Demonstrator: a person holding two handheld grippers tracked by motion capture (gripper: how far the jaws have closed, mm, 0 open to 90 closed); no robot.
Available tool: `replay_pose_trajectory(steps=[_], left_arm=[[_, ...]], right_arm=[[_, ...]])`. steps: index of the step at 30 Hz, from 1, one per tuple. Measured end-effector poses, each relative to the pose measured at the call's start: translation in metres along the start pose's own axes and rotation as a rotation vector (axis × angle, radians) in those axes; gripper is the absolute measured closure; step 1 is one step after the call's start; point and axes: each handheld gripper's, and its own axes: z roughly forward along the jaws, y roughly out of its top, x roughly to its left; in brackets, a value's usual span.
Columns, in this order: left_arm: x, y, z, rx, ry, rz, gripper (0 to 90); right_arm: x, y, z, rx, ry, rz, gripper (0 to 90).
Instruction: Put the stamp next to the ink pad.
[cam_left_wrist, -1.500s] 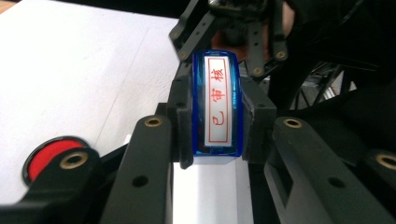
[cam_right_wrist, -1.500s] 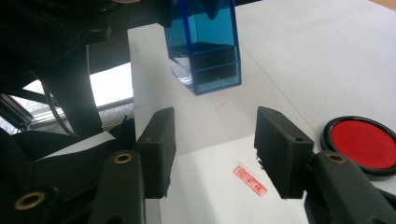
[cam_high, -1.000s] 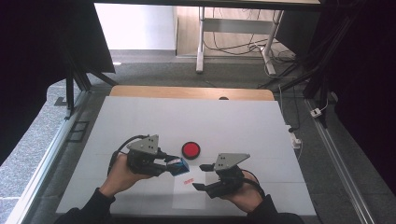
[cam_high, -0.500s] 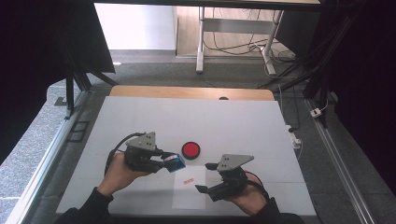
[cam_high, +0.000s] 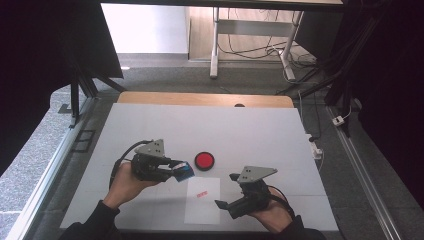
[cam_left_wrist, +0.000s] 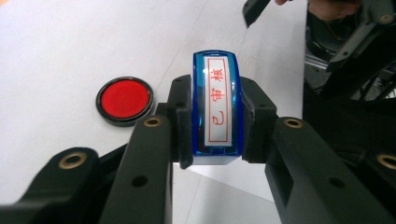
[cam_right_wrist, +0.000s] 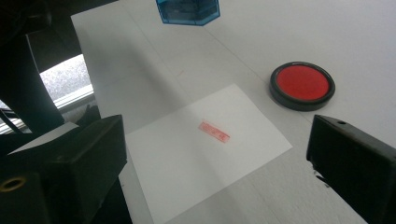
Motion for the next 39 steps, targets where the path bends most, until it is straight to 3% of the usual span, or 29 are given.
replay_pose_trajectory(steps=[6, 20, 39], left_arm=[[0.003, -0.003, 0.0, 0.018, 0.032, -0.009, 69.8], [0.013, -0.01, -0.003, 0.054, 0.107, -0.054, 69.8], [0.028, -0.02, -0.01, 0.072, 0.196, -0.11, 69.8]], right_arm=[[-0.003, -0.005, -0.005, 0.01, -0.027, 0.002, 0.0], [-0.008, -0.019, -0.02, 0.011, -0.134, 0.024, 0.0], [-0.024, -0.048, -0.055, 0.061, -0.298, 0.151, 0.0]])
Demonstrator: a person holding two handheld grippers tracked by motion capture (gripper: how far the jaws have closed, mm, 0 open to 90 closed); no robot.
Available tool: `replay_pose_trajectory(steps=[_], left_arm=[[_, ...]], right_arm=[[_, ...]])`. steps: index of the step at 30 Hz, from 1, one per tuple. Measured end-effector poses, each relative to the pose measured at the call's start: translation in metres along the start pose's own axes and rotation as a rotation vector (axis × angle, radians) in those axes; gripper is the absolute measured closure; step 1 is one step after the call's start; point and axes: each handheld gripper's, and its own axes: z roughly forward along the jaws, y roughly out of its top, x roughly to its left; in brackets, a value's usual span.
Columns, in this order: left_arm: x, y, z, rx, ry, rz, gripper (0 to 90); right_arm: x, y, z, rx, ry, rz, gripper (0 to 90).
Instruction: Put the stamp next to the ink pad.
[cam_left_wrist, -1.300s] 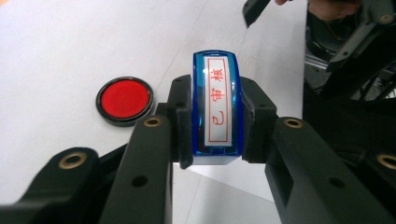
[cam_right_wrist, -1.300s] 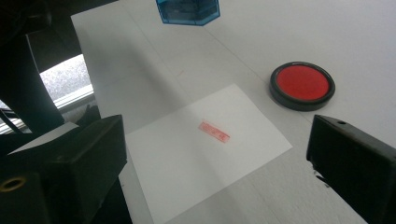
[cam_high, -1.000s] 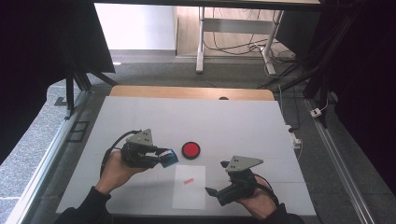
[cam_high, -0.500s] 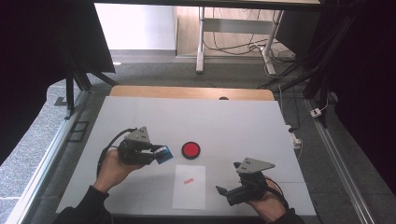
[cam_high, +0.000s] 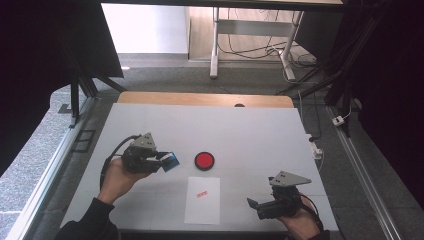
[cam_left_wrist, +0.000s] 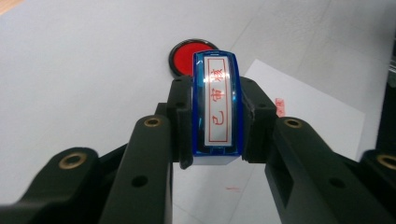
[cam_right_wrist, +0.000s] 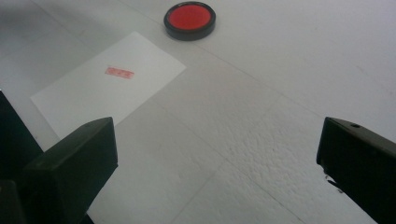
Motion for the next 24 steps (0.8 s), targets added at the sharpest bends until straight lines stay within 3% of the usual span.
replay_pose_trajectory(steps=[10, 24], left_arm=[[0.011, -0.006, -0.003, 0.004, 0.053, -0.041, 69.8], [0.033, -0.023, 0.0, 0.041, 0.138, -0.119, 69.8]], right_arm=[[-0.009, -0.011, -0.008, 0.024, -0.029, 0.038, 0.0], [-0.015, -0.016, -0.018, 0.006, -0.034, 0.08, 0.0]])
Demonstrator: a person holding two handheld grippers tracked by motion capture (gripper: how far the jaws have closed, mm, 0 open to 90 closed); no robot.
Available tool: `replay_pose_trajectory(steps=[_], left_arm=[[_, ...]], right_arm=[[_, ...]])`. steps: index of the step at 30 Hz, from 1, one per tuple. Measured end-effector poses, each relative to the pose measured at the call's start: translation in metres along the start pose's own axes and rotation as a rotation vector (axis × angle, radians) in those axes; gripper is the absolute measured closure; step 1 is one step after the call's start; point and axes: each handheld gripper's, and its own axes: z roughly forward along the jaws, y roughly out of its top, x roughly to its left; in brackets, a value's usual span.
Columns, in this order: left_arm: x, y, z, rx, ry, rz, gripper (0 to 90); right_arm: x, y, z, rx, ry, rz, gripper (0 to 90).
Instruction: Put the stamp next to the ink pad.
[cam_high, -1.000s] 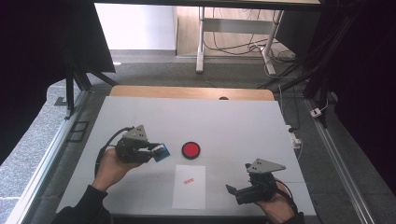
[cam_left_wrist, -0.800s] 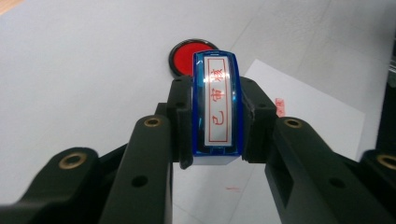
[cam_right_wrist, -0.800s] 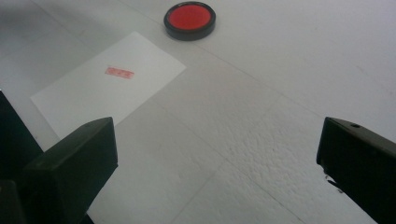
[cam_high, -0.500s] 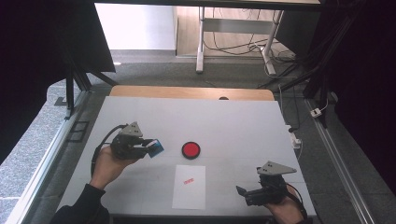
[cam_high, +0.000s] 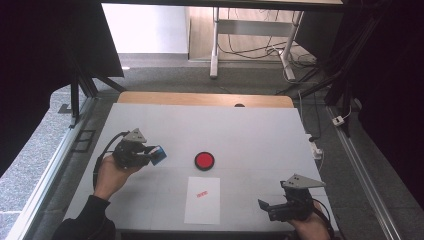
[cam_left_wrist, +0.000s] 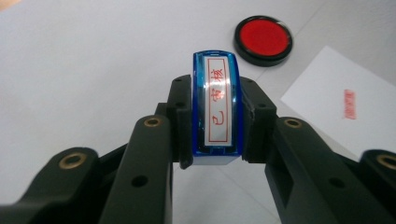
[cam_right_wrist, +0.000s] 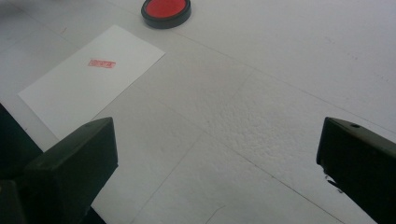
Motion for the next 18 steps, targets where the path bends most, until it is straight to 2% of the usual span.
replay_pose_trajectory(steps=[4, 8, 18], left_arm=[[0.005, -0.004, 0.004, 0.009, 0.017, -0.018, 69.8], [0.01, -0.008, 0.009, 0.022, 0.016, -0.048, 69.8], [0.018, -0.016, 0.021, 0.048, 0.03, -0.08, 69.7]], right_arm=[[0.001, 0.0, 0.001, 0.002, 0.001, -0.006, 0.0], [0.0, 0.0, 0.001, 0.006, 0.002, -0.005, 0.0], [0.001, 0.0, 0.002, 0.019, 0.002, -0.007, 0.0]])
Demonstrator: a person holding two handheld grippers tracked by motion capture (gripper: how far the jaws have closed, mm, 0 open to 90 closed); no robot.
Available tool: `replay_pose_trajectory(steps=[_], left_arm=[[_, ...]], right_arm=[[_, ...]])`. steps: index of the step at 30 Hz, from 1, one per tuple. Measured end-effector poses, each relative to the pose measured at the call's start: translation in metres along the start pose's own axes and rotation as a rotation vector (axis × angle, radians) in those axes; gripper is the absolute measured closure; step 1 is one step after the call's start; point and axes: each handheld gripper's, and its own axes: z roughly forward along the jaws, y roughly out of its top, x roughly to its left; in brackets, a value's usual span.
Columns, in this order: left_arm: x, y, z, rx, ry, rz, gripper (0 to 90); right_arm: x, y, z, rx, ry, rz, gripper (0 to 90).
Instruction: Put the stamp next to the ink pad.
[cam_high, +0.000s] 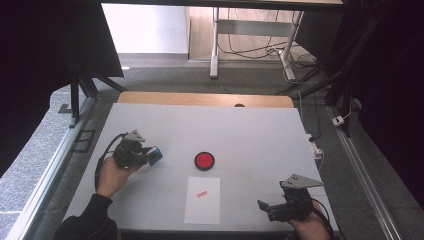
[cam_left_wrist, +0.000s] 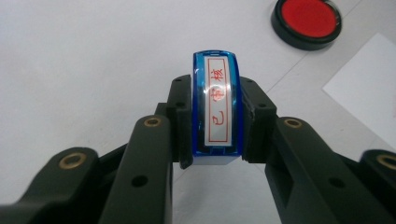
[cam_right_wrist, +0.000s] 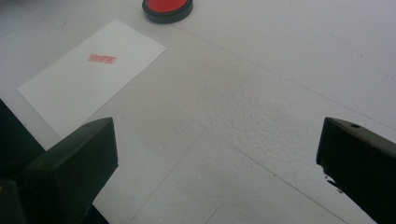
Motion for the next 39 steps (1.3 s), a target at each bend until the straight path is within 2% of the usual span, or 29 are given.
replay_pose_trajectory(steps=[7, 11, 20, 27, 39], left_arm=[[0.002, -0.003, 0.008, 0.022, 0.004, -0.01, 69.7], [0.002, -0.005, 0.014, 0.045, 0.01, 0.003, 69.6], [0.001, -0.006, 0.02, 0.08, 0.007, 0.002, 68.7], [0.002, -0.006, 0.019, 0.06, 0.006, -0.014, 62.0], [0.001, -0.002, 0.004, -0.02, -0.057, -0.055, 38.9]], right_arm=[[0.0, 0.0, 0.0, 0.005, 0.001, -0.001, 0.0], [0.0, 0.0, 0.001, 0.009, 0.001, -0.001, 0.0], [0.001, 0.0, 0.001, 0.013, 0.004, -0.001, 0.0], [0.0, 0.0, 0.001, 0.015, 0.004, -0.004, 0.0], [0.0, 0.0, 0.001, 0.013, 0.009, -0.001, 0.0]])
